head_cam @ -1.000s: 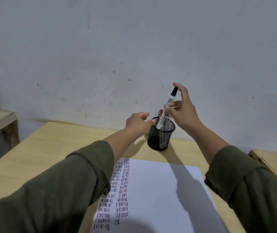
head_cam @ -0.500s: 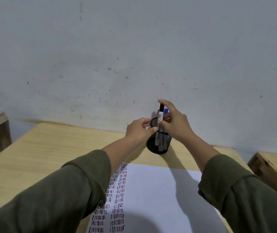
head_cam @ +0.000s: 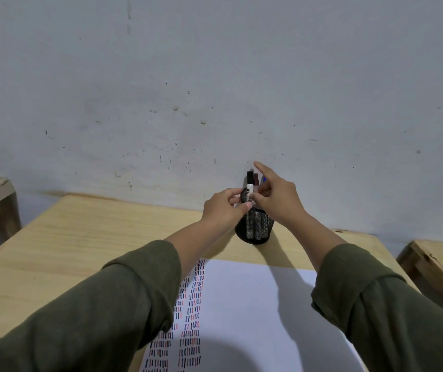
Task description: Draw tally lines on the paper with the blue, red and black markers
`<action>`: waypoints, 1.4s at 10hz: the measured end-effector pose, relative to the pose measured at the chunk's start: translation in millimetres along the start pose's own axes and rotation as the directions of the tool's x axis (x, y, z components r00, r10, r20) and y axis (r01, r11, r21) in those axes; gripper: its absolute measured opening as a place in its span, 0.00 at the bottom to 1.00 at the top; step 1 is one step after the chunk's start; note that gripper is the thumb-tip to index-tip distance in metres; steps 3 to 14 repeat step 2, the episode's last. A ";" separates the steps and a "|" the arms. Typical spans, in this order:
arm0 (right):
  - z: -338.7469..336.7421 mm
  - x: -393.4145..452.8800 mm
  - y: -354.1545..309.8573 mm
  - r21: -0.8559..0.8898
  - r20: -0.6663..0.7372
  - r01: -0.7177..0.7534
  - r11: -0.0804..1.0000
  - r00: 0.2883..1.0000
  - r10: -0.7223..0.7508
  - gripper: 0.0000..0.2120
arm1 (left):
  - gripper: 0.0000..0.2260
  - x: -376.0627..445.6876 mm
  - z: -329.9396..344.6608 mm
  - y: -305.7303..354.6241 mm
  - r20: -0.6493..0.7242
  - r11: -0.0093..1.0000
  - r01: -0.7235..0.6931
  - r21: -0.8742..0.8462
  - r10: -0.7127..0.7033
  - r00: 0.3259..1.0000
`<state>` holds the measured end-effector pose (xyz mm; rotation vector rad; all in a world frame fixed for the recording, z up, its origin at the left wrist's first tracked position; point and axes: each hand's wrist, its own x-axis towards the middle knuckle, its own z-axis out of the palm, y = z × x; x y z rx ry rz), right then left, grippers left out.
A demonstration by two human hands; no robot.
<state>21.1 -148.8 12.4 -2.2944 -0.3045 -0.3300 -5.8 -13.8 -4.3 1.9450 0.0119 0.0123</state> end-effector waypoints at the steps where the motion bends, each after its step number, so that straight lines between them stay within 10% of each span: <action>1: -6.8 -6.6 -5.9 0.017 -0.029 0.000 1.000 1.000 0.000 0.29 | 0.22 -6.9 0.7 4.9 -0.008 1.000 -0.011 0.001 0.011 1.000; 14: -20.2 -19.5 -15.5 0.044 -0.057 -0.014 0.999 0.998 0.016 0.23 | 0.22 -18.2 -1.1 10.8 -0.056 0.999 -0.025 -0.042 0.022 0.998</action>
